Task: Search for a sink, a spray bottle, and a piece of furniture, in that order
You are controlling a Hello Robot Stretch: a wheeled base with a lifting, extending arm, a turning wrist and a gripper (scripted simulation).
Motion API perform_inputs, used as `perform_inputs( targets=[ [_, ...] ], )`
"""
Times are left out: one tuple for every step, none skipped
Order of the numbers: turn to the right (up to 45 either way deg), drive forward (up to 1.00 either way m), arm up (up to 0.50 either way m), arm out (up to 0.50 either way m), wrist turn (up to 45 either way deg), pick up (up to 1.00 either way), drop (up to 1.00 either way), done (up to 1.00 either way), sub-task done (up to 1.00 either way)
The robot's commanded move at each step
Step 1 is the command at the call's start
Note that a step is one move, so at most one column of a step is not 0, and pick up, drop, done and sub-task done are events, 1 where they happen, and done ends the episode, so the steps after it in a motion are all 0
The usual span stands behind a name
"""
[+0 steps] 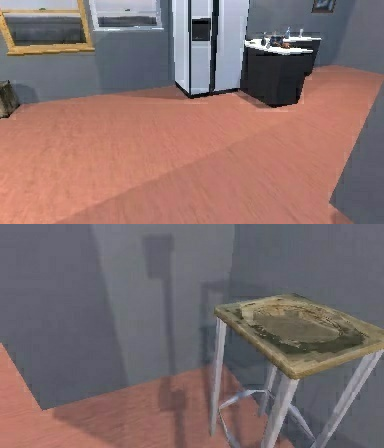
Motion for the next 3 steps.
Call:
perform_inputs(
  targets=[
    [18.0, 0.00, 0.00, 0.00, 0.0, 0.00, 0.00, 0.00, 0.00],
    [0.0, 1.00, 0.00, 0.00, 0.0, 0.00, 0.00, 0.00, 0.00],
    [0.0, 1.00, 0.00, 0.00, 0.0, 0.00, 0.00, 0.00, 0.00]
  ],
)
